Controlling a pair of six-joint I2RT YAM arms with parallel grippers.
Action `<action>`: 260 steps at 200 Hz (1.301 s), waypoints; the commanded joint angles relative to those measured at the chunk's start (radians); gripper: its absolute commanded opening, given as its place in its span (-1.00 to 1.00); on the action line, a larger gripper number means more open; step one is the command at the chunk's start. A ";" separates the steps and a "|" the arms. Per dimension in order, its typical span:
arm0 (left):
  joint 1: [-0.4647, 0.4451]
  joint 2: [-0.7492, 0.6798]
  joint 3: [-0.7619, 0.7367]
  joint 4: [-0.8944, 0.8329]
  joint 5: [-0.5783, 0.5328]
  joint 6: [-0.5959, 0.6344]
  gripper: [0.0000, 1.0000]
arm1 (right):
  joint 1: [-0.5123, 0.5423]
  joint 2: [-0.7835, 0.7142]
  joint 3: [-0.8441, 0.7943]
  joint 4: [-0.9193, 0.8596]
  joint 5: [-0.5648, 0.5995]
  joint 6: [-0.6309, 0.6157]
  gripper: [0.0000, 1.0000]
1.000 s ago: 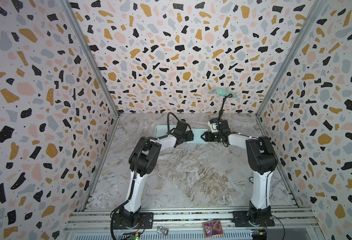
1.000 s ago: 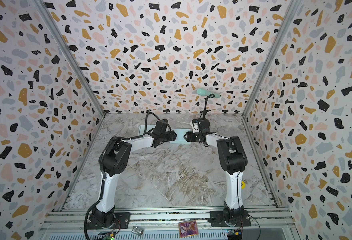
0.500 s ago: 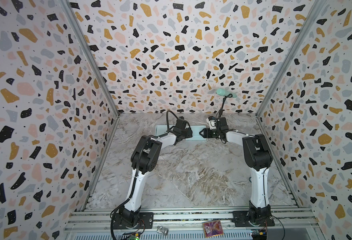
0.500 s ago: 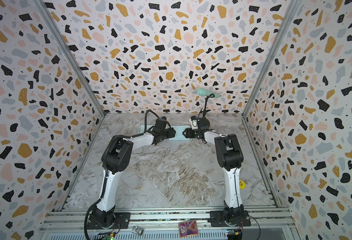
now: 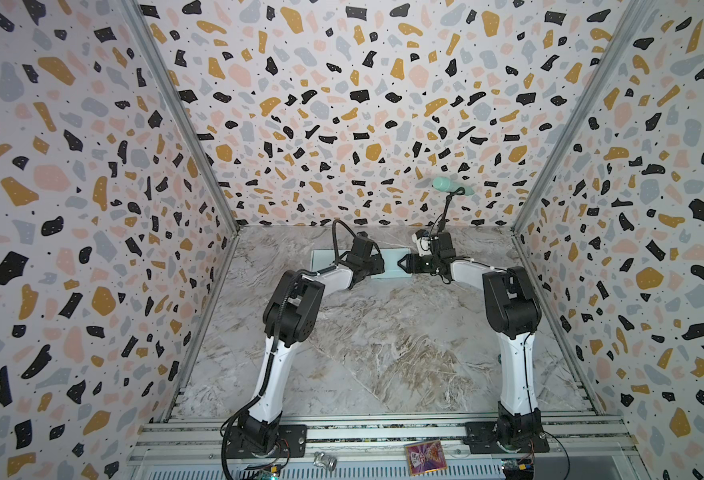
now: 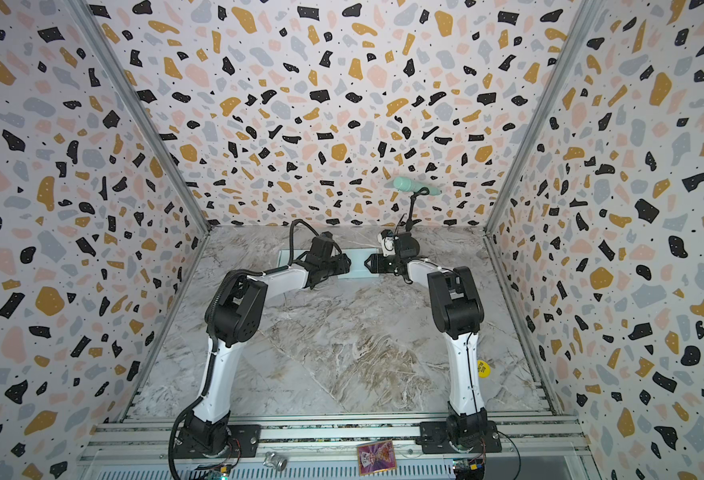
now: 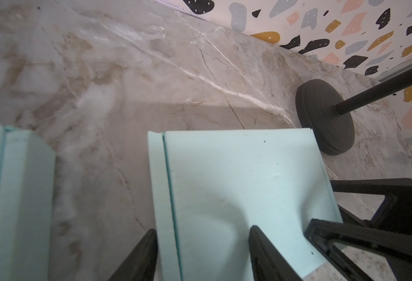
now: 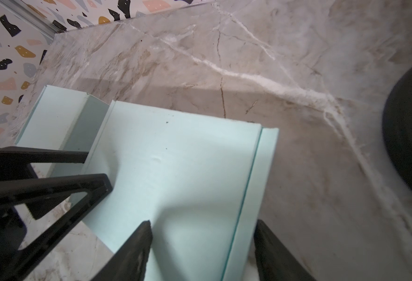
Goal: Fold the paper box
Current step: 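Lower the mint box beside the other box with both grippers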
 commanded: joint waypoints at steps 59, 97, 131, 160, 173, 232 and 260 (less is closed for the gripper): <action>-0.030 0.014 0.013 0.026 0.061 0.006 0.25 | 0.026 0.011 0.013 -0.017 -0.064 -0.014 0.41; -0.030 0.011 0.007 0.038 0.061 -0.002 0.32 | 0.023 0.001 0.002 -0.004 -0.057 -0.007 0.52; -0.029 -0.001 -0.006 0.040 0.053 -0.001 0.43 | 0.016 -0.013 -0.008 0.004 -0.051 -0.001 0.62; -0.028 -0.014 -0.020 0.046 0.049 0.000 0.47 | 0.012 -0.030 -0.017 0.008 -0.050 0.000 0.67; -0.028 -0.021 -0.024 0.049 0.048 -0.002 0.53 | 0.012 -0.039 -0.020 0.009 -0.049 0.001 0.68; -0.022 -0.046 -0.036 0.051 0.053 -0.003 0.70 | 0.008 -0.072 -0.037 0.016 -0.032 0.003 0.83; -0.021 -0.062 -0.041 0.051 0.053 -0.003 0.78 | 0.003 -0.090 -0.049 0.021 -0.028 0.006 0.98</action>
